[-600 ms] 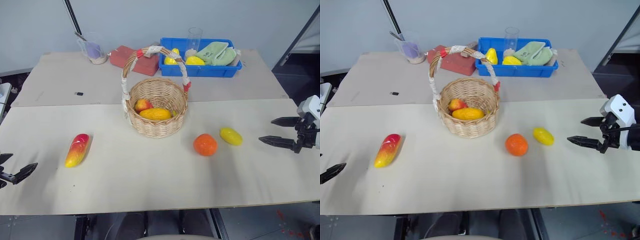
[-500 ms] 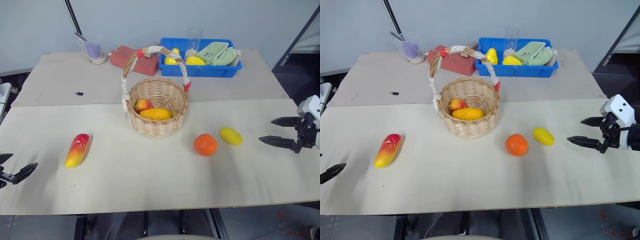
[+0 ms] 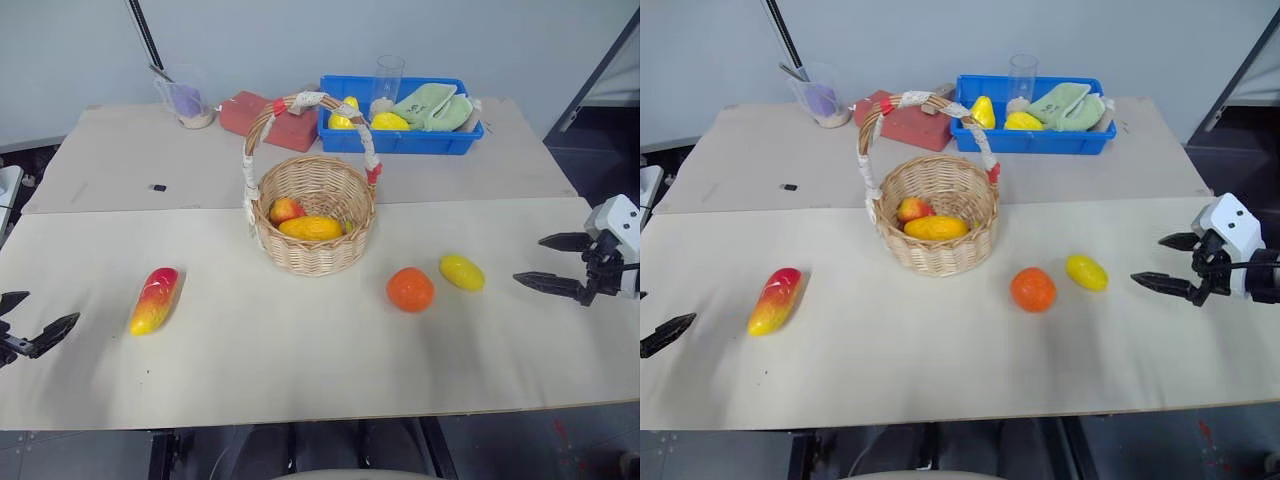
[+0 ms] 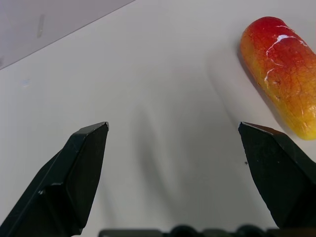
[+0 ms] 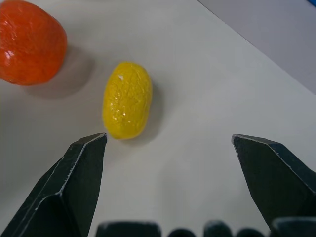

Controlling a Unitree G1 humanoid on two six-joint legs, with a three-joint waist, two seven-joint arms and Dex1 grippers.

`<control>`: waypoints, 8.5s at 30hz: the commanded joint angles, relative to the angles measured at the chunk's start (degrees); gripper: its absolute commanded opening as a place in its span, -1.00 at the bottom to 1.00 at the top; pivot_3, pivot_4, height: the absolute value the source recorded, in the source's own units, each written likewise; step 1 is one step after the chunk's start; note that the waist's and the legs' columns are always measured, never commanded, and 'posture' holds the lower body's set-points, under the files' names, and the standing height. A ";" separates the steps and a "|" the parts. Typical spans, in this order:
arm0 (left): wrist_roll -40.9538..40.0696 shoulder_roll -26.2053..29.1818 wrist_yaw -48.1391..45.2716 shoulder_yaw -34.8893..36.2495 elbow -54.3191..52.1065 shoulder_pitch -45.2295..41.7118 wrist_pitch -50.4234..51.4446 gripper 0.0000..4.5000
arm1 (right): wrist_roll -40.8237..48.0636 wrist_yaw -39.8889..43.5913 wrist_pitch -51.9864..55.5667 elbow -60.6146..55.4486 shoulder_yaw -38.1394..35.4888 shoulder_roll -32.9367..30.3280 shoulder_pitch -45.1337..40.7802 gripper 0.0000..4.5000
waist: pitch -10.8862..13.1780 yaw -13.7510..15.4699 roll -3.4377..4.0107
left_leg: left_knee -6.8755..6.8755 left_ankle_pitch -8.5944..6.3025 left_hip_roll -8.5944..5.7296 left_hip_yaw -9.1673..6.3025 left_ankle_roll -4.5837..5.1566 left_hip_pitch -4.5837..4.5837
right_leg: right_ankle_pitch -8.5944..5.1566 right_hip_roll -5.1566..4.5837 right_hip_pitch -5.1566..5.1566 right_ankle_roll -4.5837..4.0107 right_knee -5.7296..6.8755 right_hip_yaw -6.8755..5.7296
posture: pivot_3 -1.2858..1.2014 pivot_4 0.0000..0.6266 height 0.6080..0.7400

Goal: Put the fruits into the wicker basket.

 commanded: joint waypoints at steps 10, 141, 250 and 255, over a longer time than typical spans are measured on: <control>-12.15 -6.09 5.51 0.73 -15.49 -2.93 13.77 1.00 | 12.42 6.17 10.63 -13.88 -1.37 -0.31 -2.76 0.99 | 0.00 0.02 0.00 | 0.00 0.00 0.00 -0.03 0.00 0.00 | 0.01 0.03 0.03 0.01 0.04 0.00 | 0.03 -0.52 1.00; -25.33 -0.28 -3.76 -30.34 -38.52 -26.16 12.74 1.00 | 11.09 -16.32 26.24 -32.96 8.15 13.69 -12.73 0.99 | 0.04 1.42 -0.05 | 0.92 0.11 -0.06 -0.34 0.05 -0.73 | 0.25 1.17 -0.36 0.09 0.64 0.00 | 0.03 -0.52 1.00; -24.35 -9.78 7.03 -32.28 -36.80 -29.99 10.37 1.00 | -3.70 -30.52 -1.76 3.16 12.48 42.23 -33.11 -0.94 | 0.05 0.01 -0.02 | 0.83 0.19 -0.01 -0.27 -0.09 -0.77 | 0.22 1.27 -0.74 -0.06 1.04 0.18 | 0.03 -0.52 1.00; -24.88 -10.50 7.32 -32.92 -35.99 -32.17 10.95 1.00 | -4.61 -32.96 -4.71 5.73 7.70 36.07 -32.17 -0.94 | 0.05 0.43 -0.02 | 0.84 0.20 -0.06 -0.27 -0.09 -0.82 | 0.22 1.20 -0.72 -0.06 1.01 0.15 | 0.03 -0.52 1.00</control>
